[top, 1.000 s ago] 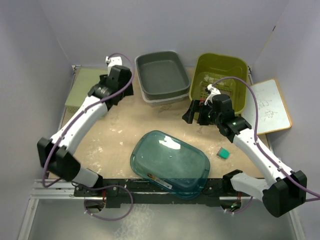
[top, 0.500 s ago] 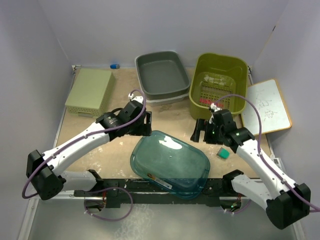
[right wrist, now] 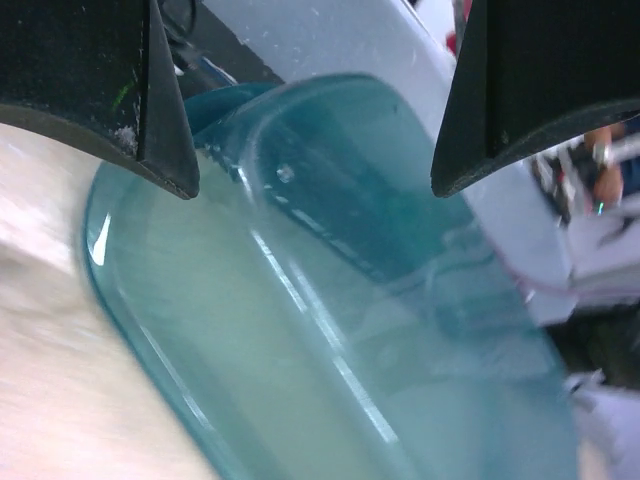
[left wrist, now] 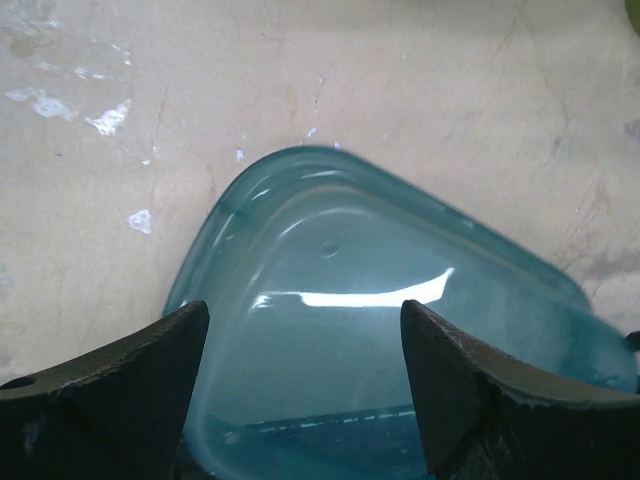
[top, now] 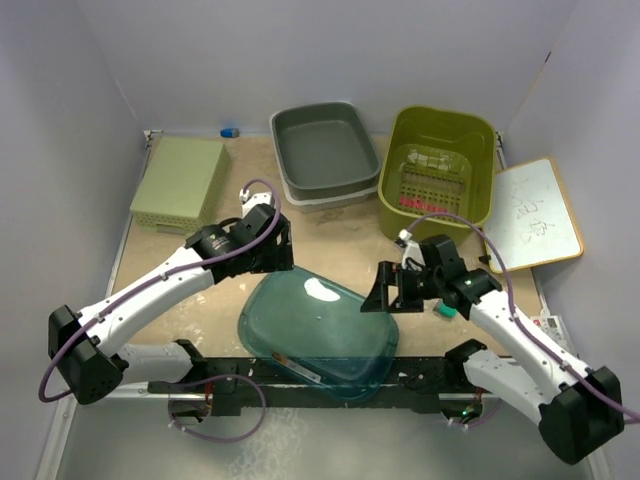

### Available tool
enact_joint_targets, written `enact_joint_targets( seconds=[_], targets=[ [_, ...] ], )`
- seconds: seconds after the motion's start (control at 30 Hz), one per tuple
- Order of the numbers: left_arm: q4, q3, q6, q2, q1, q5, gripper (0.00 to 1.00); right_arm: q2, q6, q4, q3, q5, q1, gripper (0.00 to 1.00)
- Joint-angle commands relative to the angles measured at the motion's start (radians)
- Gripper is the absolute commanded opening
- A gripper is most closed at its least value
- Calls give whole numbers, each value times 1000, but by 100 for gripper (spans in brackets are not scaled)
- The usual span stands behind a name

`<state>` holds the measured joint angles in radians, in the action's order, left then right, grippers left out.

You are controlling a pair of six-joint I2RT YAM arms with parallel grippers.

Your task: Turn the large container upside down

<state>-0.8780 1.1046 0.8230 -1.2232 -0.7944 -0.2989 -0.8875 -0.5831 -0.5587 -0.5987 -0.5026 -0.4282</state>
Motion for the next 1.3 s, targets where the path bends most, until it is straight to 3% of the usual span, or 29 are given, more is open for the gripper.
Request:
enact_joint_targets(
  seconds=[0.0,0.07,0.17,0.3,0.5,0.6,0.67,0.77,0.97,1.13,1.27],
  targets=[
    [-19,77,26,9,-2,-108,75,-76,-42,361,0,-271,-158,100],
    [-15,89,22,8,-2,-115,75,-139,-27,407,-30,-265,-220,100],
    [-37,112,16,-2,-2,-95,75,-185,58,251,-104,-148,-233,100],
    [-33,93,6,7,-2,-98,76,-122,95,49,-86,70,-232,100],
    [32,86,-9,-30,-2,-45,76,48,43,-33,16,25,-232,100],
    [28,92,-12,-53,-2,-44,76,97,16,40,79,-119,-234,100],
    [8,101,10,-58,-2,-111,75,116,-5,184,129,-211,-245,100],
    [-27,112,43,-54,11,-181,75,82,-45,338,171,-244,-276,100],
    [-54,66,80,6,110,-155,76,-130,-19,525,77,-182,-380,100],
    [-52,27,60,40,211,-172,76,-325,55,618,-64,-94,-384,100],
    [6,5,-44,6,412,-178,75,-373,61,684,-89,-40,-382,100]
  ],
)
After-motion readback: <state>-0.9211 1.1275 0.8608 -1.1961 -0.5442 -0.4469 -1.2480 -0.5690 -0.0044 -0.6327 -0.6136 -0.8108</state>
